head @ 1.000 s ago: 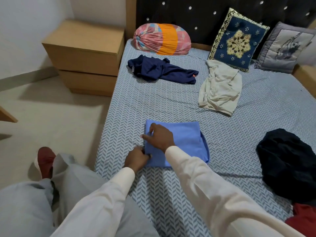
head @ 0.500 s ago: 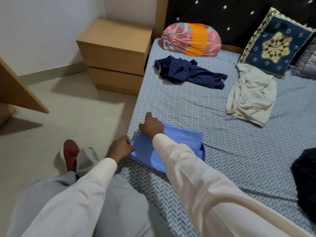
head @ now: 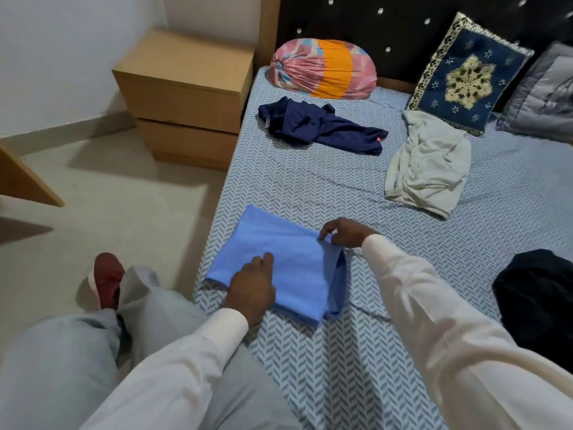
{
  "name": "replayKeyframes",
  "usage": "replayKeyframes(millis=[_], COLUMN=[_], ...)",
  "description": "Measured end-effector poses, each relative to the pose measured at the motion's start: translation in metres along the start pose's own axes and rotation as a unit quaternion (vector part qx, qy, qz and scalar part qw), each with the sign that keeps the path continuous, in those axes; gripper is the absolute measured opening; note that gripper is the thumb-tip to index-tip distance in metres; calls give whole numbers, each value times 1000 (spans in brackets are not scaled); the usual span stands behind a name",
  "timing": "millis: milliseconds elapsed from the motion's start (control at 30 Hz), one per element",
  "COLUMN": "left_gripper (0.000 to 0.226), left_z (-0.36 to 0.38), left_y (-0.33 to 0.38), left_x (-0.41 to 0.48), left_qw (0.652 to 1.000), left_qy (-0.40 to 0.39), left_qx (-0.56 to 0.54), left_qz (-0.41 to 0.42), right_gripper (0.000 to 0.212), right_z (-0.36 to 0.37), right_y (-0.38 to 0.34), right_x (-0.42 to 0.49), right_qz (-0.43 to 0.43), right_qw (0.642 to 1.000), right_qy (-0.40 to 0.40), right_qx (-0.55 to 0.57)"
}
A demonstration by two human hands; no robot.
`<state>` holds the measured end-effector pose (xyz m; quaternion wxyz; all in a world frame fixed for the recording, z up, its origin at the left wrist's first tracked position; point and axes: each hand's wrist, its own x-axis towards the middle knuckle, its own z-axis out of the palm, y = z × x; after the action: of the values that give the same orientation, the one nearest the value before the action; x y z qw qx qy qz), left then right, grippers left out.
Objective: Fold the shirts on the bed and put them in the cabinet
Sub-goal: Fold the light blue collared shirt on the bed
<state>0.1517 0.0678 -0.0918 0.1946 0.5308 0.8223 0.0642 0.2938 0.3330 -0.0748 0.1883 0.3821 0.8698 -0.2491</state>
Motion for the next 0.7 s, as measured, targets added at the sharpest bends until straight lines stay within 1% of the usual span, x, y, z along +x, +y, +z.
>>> replayKeyframes(millis=[67, 133, 200, 233, 333, 433, 500, 600, 700], left_gripper=[62, 66, 70, 72, 78, 71, 68, 59, 42], left_z=[6, 11, 15, 17, 27, 31, 35, 49, 50], left_y=[23, 45, 61, 66, 74, 85, 93, 99, 102], left_x=[-9, -15, -20, -23, -28, -30, -30, -25, -15], left_qw=[999, 997, 993, 992, 989, 990, 991, 991, 986], left_qy=[-4, -6, -8, -12, -28, -32, -36, -39, -21], left_qx=[-26, -4, 38, 58, 91, 109, 111, 123, 162], left_qz=[45, 80, 108, 115, 109, 88, 65, 26, 33], right_gripper=[40, 55, 61, 59, 44, 36, 37, 47, 50], right_z=[-8, -7, 0, 4, 13, 19, 21, 21, 21], right_y=[11, 18, 23, 24, 22, 23, 26, 26, 21], right_x=[-12, -17, -17, -15, -13, -10, -10, -12, -14], right_qz=[-9, -34, -40, -40, -54, -45, -43, -39, -31], right_qw=[999, 999, 999, 999, 998, 998, 998, 998, 997], right_qy=[-8, -27, -22, -8, 14, 35, 45, 53, 70], right_qx=[30, 33, 19, 15, -7, -1, 11, 20, 24])
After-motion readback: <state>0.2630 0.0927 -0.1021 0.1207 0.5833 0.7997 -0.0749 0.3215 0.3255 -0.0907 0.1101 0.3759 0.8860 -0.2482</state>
